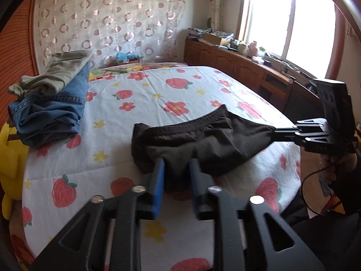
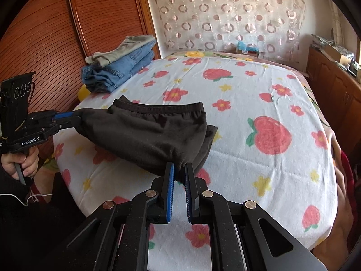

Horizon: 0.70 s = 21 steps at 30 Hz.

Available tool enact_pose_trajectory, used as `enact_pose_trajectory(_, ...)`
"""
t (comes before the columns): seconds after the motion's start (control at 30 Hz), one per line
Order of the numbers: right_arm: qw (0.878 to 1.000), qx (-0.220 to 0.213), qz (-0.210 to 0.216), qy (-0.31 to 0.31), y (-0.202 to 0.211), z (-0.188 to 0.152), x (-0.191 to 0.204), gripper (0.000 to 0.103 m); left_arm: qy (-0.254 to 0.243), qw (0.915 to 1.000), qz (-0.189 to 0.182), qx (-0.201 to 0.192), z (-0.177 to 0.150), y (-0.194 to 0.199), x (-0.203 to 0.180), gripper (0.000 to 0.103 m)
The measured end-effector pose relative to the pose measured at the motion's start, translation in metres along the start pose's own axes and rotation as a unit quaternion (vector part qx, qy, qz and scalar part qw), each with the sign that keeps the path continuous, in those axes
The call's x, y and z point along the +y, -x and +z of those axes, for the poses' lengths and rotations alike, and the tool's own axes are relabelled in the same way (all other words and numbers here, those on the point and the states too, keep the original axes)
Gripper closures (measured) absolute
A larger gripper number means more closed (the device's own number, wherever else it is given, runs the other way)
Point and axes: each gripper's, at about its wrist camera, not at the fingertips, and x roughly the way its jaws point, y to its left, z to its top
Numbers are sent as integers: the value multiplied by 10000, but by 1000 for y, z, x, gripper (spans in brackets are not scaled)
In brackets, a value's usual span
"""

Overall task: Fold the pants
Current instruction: 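Lift the folded edge with both grippers and fold it over toward the waistband, then lower the fold onto the pants and open both grippers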

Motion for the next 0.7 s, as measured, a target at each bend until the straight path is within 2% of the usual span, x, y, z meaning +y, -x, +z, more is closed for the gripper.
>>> enact_pose_trajectory(0.03,10000,-10,-4,6,0,1,0,95,55,10000,10,-21,1,-1,3,57)
enact_pose_trajectory(0.1,10000,-8,-14,11,1,3,1,95,156,9998,19,-77,2,-1,9,50)
enact_pose_trajectory(0.17,10000,-5,-51,74,1,4,2,87,260,9996,47,-72,3,-4,15,39)
enact_pose_trajectory(0.27,9998,-49,-107,156,6,4,5,87,395,9990,159,-115,5,-9,22,26)
enact_pose_trajectory(0.47,9994,-235,-224,141,11,8,0,80,483,9981,316,-204,13,-21,28,26)
enact_pose_trajectory(0.53,9991,-271,-296,122,7,11,-2,70,475,9984,271,-163,16,-27,29,26)
enact_pose_trajectory(0.6,9990,-285,-341,74,0,14,-6,64,457,9985,296,-83,19,-36,31,26)
enact_pose_trajectory(0.7,9992,-268,-284,-5,-17,23,-10,63,345,9987,368,12,23,-48,32,26)
